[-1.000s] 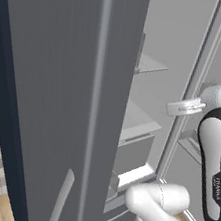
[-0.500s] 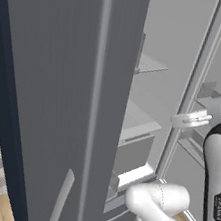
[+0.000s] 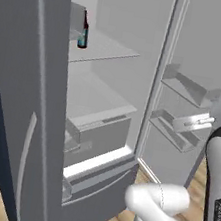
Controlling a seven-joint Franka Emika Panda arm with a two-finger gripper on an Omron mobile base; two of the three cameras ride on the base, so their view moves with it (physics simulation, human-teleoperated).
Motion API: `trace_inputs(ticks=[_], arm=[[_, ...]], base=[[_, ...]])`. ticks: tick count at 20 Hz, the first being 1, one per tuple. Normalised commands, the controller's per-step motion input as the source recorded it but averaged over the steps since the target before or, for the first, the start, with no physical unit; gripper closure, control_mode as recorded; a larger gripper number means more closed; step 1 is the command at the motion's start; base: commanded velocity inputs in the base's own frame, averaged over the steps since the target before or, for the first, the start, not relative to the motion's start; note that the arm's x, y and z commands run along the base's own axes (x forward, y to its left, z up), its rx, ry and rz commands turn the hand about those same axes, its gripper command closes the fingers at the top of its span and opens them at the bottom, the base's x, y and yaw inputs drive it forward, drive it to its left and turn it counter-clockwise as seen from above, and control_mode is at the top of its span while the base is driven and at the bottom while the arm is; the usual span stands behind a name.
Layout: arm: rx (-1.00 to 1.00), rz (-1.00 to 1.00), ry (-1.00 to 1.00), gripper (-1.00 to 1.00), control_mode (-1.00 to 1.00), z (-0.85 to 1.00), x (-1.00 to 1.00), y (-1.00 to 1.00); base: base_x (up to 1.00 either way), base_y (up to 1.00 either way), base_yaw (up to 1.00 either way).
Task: Place the liquor and beer on the top shelf of the fridge to keep them out of children's reach, and place the tangerine on lower shelves for easy access.
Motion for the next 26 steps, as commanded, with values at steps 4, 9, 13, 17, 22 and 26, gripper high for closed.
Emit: trace_inputs(ticks=[4, 9, 13, 17, 22, 26], arm=[[0.0, 0.0, 0.0, -1.0, 1.0, 0.0, 0.0, 0.0], [0.0, 0.0, 0.0, -1.0, 1.0, 0.0, 0.0, 0.0], [0.0, 0.0, 0.0, -1.0, 1.0, 0.0, 0.0, 0.0], [0.0, 0.0, 0.0, -1.0, 1.0, 0.0, 0.0, 0.0], [0.0, 0.0, 0.0, -1.0, 1.0, 0.0, 0.0, 0.0], [0.0, 0.0, 0.0, -1.0, 1.0, 0.0, 0.0, 0.0]], base=[[-0.8, -0.79, -0.32], [-0.36, -0.88, -0.42], [0.0, -0.93, -0.51], [0.2, -0.99, -0.57], [0.41, -0.86, -0.61], [0.56, -0.66, -0.59]])
